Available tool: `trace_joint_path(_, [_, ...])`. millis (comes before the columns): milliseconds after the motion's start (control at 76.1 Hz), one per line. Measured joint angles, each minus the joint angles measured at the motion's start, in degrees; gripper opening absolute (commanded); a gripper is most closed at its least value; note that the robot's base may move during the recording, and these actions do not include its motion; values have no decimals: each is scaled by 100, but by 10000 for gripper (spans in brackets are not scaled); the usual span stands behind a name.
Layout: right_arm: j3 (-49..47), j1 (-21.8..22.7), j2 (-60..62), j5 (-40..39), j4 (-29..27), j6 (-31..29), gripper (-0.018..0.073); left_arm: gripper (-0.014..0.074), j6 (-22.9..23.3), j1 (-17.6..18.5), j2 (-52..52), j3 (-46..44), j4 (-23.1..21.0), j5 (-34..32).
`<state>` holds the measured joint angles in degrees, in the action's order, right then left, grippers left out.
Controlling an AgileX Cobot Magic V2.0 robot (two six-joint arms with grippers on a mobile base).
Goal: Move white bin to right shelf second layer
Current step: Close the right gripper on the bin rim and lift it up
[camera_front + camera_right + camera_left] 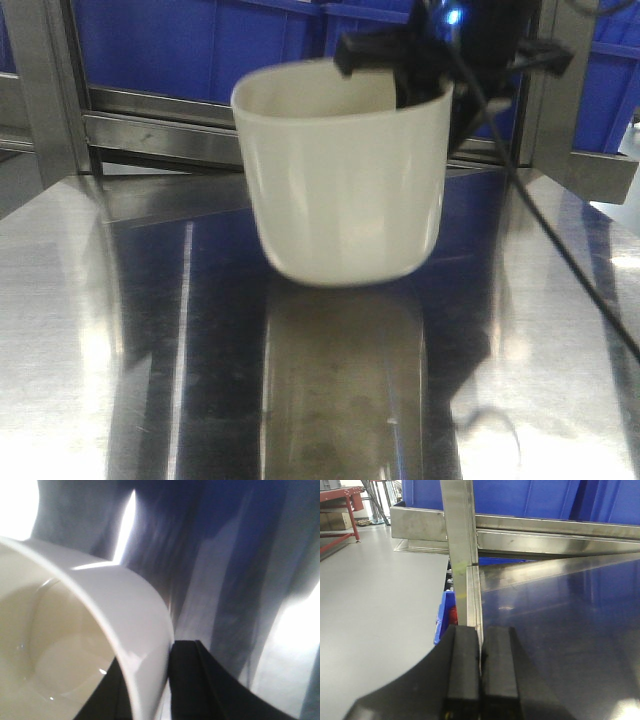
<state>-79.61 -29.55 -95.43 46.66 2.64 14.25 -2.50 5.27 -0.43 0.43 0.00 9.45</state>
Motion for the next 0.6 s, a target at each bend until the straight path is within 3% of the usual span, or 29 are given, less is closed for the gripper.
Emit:
trace_joint_path(315, [195, 14, 1313, -411, 487, 0, 55, 85, 0, 0, 0, 0, 0, 0])
trace_joint_path(605, [2019, 460, 3076, -1727, 507, 0, 55, 85, 0, 0, 0, 0, 0, 0])
